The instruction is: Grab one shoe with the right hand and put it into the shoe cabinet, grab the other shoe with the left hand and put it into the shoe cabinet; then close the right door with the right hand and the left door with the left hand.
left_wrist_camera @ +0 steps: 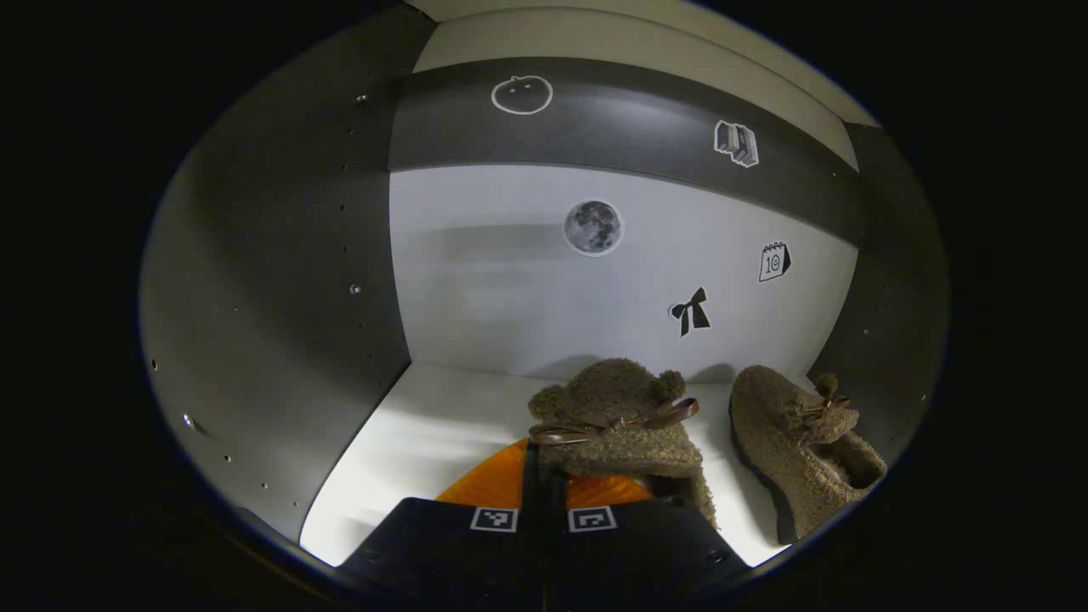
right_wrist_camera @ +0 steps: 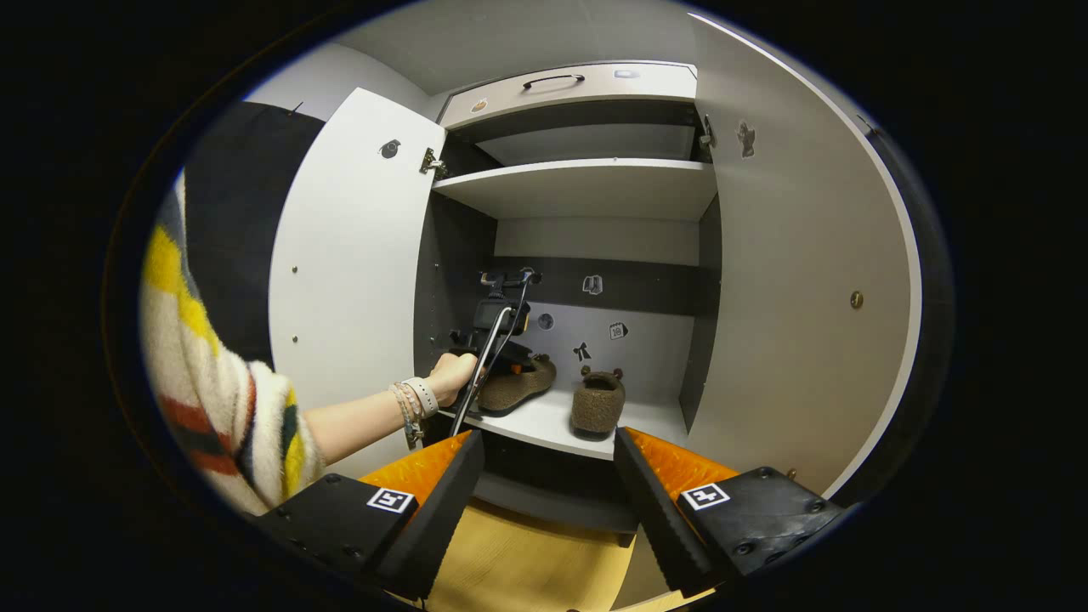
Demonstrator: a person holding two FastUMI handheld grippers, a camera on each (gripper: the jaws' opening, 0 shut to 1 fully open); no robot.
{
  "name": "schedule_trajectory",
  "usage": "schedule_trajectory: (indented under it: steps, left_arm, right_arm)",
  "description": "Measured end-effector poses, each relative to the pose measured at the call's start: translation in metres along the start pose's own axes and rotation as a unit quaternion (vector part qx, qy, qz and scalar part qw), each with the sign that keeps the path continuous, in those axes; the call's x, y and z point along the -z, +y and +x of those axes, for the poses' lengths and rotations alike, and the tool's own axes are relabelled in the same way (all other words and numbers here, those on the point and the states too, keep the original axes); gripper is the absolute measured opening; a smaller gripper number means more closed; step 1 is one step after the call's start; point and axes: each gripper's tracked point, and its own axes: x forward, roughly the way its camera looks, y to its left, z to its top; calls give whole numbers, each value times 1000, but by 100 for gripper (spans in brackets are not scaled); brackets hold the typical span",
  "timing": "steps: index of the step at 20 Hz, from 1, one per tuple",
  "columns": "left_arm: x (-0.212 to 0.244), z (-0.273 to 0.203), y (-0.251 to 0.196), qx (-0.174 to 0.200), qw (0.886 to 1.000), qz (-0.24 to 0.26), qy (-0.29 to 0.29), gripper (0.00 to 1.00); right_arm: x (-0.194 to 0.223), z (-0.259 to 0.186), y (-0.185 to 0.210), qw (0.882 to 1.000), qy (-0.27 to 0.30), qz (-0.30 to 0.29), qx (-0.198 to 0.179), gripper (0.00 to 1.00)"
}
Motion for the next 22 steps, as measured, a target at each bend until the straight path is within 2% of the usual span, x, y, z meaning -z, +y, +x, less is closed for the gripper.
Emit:
schedule_trajectory:
  steps: [1,2,3,4,7,9,12,15,18,22]
  left_arm:
    - [-2,-1,0,-1,1000,6,-3,8]
    - [-8,-2,-3,6,1000,9,-11,15]
    - [-11,-3,-5,11,1000,14,-19,17]
    - [-16,-5,-7,16,999,22,-24,31]
    - [-19,-9,-6,10,998,52,-22,51]
    - [-23,-14,-3,9,998,49,-30,65]
    - [-23,-28,1,19,998,39,-34,99]
    - [-26,-43,3,30,997,48,-45,98]
    - [-38,-64,10,20,996,60,-61,98]
    - [-51,-128,-6,60,992,51,-102,98]
  right_arm:
    - [0,1,0,1000,0,1,-1,95]
    - [-1,1,0,1000,0,-1,0,95]
    - [-1,1,-1,1000,0,-3,1,98]
    - [-1,2,-1,1000,-1,-3,1,98]
    - [-2,2,0,1000,-3,3,-1,98]
    - [-3,1,0,1000,-4,3,-1,98]
    - [-7,1,1,1000,-7,5,-2,98]
    - [-9,1,6,1000,-10,7,-7,98]
    - [-10,-1,12,1000,-10,6,-11,98]
    - [-23,-8,19,1000,-27,4,-13,98]
